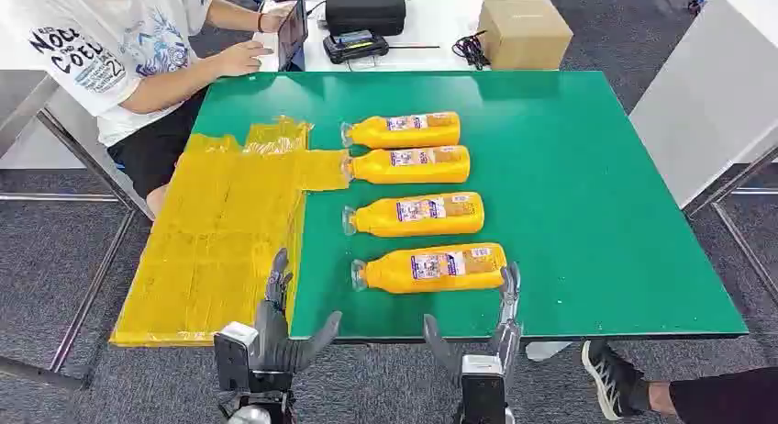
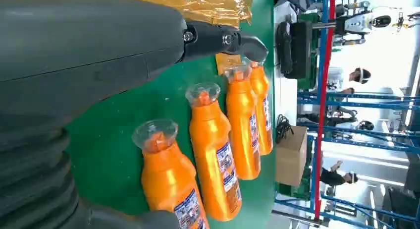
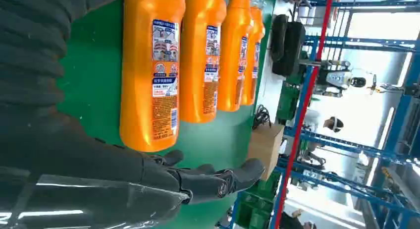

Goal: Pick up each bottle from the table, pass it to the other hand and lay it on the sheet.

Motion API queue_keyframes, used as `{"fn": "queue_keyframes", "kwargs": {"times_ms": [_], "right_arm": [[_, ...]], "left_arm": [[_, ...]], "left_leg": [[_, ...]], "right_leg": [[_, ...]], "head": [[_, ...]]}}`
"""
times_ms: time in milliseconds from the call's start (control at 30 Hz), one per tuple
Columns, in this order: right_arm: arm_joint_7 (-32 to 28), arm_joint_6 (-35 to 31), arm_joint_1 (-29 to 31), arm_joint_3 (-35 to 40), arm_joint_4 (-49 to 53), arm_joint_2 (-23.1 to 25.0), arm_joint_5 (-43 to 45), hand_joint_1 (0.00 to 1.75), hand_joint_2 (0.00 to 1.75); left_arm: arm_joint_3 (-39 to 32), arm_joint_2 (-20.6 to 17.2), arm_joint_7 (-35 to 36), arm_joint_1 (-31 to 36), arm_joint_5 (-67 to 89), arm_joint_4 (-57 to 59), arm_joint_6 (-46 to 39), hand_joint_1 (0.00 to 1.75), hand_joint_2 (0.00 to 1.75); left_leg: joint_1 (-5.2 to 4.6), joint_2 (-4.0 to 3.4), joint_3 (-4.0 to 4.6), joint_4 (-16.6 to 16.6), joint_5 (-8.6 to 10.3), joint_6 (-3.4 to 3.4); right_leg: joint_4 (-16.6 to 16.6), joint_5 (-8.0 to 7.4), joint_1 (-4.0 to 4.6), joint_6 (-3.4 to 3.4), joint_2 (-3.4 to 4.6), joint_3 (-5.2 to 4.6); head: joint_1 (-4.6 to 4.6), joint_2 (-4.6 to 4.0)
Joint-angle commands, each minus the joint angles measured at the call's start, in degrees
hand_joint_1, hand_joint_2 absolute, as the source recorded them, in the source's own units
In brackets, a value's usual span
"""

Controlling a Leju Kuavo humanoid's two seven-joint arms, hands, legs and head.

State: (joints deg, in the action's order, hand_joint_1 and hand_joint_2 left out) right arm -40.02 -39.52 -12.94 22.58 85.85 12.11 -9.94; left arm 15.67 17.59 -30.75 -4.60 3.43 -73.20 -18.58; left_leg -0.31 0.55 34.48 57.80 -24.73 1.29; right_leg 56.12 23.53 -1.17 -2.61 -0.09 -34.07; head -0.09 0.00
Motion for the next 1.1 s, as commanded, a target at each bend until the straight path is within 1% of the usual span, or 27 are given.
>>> {"fn": "queue_keyframes", "kwargs": {"times_ms": [33,200,233,300,333,433,533,633,667,733,833,1000,1033,1100], "right_arm": [[0.02,-0.12,1.26,0.75,-2.71,-1.51,0.33,0.00,1.75],[0.02,-0.12,1.26,0.75,-2.71,-1.51,0.33,0.00,1.75],[0.02,-0.12,1.26,0.75,-2.71,-1.51,0.33,0.00,1.75],[0.02,-0.12,1.26,0.75,-2.71,-1.51,0.33,0.00,1.75],[0.02,-0.11,1.32,0.72,-2.83,-1.48,0.34,0.00,1.75],[0.02,-0.11,1.32,0.72,-2.83,-1.48,0.34,0.00,1.75],[0.02,-0.11,1.32,0.72,-2.83,-1.48,0.34,0.00,1.75],[0.02,-0.11,1.32,0.72,-2.83,-1.48,0.34,0.00,1.75],[0.02,-0.23,1.45,0.78,-3.02,-1.39,0.16,0.00,1.75],[0.02,-0.30,1.44,0.71,-3.03,-1.30,0.21,0.00,1.75],[0.02,-0.14,1.54,0.82,-3.08,-1.32,0.46,0.00,1.75],[0.02,0.08,1.77,0.82,-3.27,-1.36,0.85,0.00,1.75],[0.02,0.04,1.82,0.79,-3.26,-1.39,0.82,0.00,1.75],[0.02,-0.10,1.86,0.51,-3.43,-1.39,0.92,0.00,1.75]], "left_arm": [[0.52,-0.44,0.07,0.80,-0.17,2.91,-0.01,0.00,1.75],[0.52,-0.44,0.07,0.80,-0.17,2.91,-0.01,0.00,1.75],[0.52,-0.44,0.07,0.80,-0.17,2.91,-0.01,0.00,1.75],[0.52,-0.44,0.07,0.80,-0.17,2.91,-0.01,0.00,1.75],[0.55,-0.34,0.07,0.87,-0.17,2.89,-0.01,0.00,1.75],[0.55,-0.34,0.07,0.87,-0.17,2.89,-0.01,0.00,1.75],[0.55,-0.34,0.07,0.87,-0.17,2.89,-0.01,0.00,1.75],[0.55,-0.34,0.07,0.87,-0.17,2.89,-0.01,0.00,1.75],[0.42,-0.36,0.10,0.70,-0.18,2.82,-0.06,0.00,1.75],[0.36,-0.42,0.11,0.59,-0.18,2.80,-0.07,0.00,1.75],[0.13,-0.38,0.19,0.46,-0.14,2.63,-0.07,0.00,1.75],[-0.03,-0.43,0.36,0.40,0.11,2.32,-0.03,0.00,1.75],[0.07,-0.43,0.39,0.51,0.21,2.30,0.09,0.00,1.75],[0.26,-0.40,0.43,0.72,0.35,2.16,0.26,0.00,1.75]], "left_leg": [[0.08,-0.06,-0.25,-0.05,-0.09,-0.09],[0.03,-0.03,-0.15,-0.06,-0.03,-0.05],[0.11,-0.07,-0.30,-0.06,-0.11,-0.10],[0.04,-0.04,-0.16,-0.06,-0.04,-0.06],[0.11,-0.08,-0.26,-0.03,-0.10,-0.10],[0.02,-0.03,-0.15,-0.05,-0.04,-0.05],[0.12,-0.08,-0.29,-0.05,-0.11,-0.10],[0.03,-0.03,-0.13,-0.05,-0.03,-0.05],[0.10,-0.07,-0.30,-0.07,-0.10,-0.10],[0.04,-0.06,-0.16,-0.06,-0.05,-0.05],[0.12,-0.10,-0.30,-0.04,-0.12,-0.10],[0.05,-0.09,-0.19,-0.06,-0.06,-0.07],[0.10,-0.12,-0.31,-0.07,-0.11,-0.10],[0.06,-0.07,-0.17,-0.05,-0.06,-0.07]], "right_leg": [[-0.11,0.05,0.10,0.12,0.03,0.27],[-0.08,0.02,0.04,0.07,0.01,0.16],[-0.13,0.06,0.12,0.13,0.03,0.33],[-0.08,0.02,0.05,0.07,0.02,0.17],[-0.11,0.05,0.12,0.13,0.04,0.29],[-0.07,0.03,0.03,0.06,0.01,0.16],[-0.13,0.06,0.13,0.14,0.04,0.32],[-0.07,0.02,0.03,0.06,0.01,0.14],[-0.14,0.06,0.11,0.13,0.03,0.32],[-0.09,0.02,0.05,0.08,0.03,0.17],[-0.12,0.07,0.13,0.14,0.06,0.33],[-0.09,0.02,0.06,0.09,0.06,0.19],[-0.13,0.06,0.12,0.14,0.07,0.32],[-0.08,0.02,0.06,0.09,0.05,0.18]], "head": [[0.00,0.00],[0.00,0.00],[0.00,0.00],[0.00,0.00],[0.00,0.00],[0.00,0.00],[0.00,0.00],[0.00,0.00],[0.00,0.00],[0.00,0.00],[0.00,0.00],[0.00,0.00],[0.00,0.00],[0.00,0.00]]}}
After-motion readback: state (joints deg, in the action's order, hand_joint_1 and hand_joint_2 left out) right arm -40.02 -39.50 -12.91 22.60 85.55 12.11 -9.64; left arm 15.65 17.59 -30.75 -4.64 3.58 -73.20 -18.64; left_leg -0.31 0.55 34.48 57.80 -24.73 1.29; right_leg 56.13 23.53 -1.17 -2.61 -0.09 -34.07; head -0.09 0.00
